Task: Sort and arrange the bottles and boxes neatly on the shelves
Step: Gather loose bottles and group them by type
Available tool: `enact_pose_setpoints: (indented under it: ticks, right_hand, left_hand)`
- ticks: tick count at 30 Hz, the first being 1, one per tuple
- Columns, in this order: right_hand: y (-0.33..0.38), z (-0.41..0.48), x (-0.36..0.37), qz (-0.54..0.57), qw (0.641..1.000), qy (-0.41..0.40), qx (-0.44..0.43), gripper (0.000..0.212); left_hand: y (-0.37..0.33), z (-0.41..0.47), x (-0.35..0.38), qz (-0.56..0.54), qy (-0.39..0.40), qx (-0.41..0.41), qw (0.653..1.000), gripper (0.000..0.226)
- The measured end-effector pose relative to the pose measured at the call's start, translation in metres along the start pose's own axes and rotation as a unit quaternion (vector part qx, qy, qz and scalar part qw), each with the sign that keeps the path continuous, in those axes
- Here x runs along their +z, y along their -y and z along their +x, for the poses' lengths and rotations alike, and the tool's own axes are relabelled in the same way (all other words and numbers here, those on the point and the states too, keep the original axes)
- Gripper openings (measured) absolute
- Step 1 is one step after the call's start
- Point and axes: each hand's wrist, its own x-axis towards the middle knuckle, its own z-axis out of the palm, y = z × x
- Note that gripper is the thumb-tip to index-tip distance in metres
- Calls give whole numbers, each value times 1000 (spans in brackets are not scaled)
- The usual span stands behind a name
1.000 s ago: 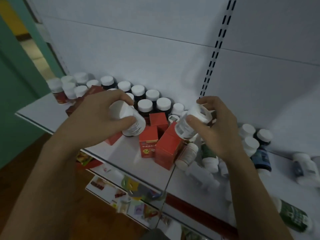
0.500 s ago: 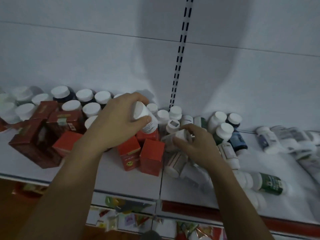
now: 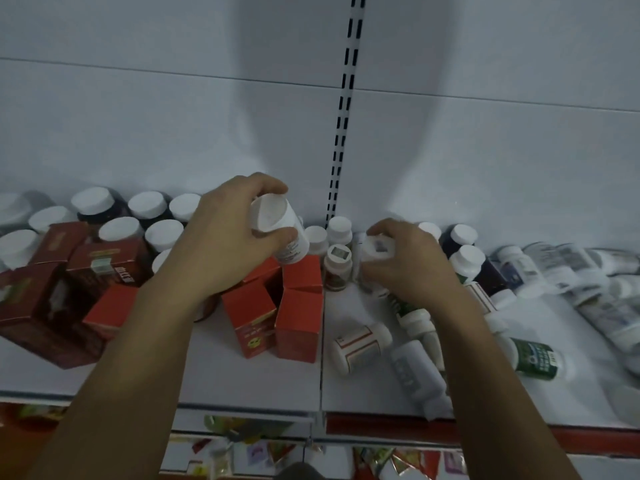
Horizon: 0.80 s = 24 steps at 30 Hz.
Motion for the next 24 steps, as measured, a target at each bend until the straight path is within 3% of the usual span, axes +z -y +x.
enact_pose_setpoints:
  ticks: [3, 8, 11, 14, 18, 24]
  right_hand:
    - [-7, -2, 11, -35, 994, 101, -37, 53]
    - [-31, -6, 18, -47, 995, 40, -73, 72]
    - [-50, -5, 0, -7, 993, 82, -85, 86]
    - [-64, -2, -18, -2, 992, 93, -81, 74]
    - [-70, 16, -27, 11, 996, 52, -68, 37]
    - [-54, 51, -21, -7, 988, 79, -133, 34]
  left_hand:
    - [-6, 4, 6, -3, 9, 18, 1000, 50]
    - [-27, 7, 26, -16, 86, 59, 994, 50]
    - [-44, 11, 38, -17, 159, 104, 982, 51]
    - [-57, 14, 46, -12, 203, 118, 972, 50]
    - [-59, 13, 59, 32, 247, 105, 963, 50]
    - [-50, 4, 86, 173, 256, 62, 949, 52]
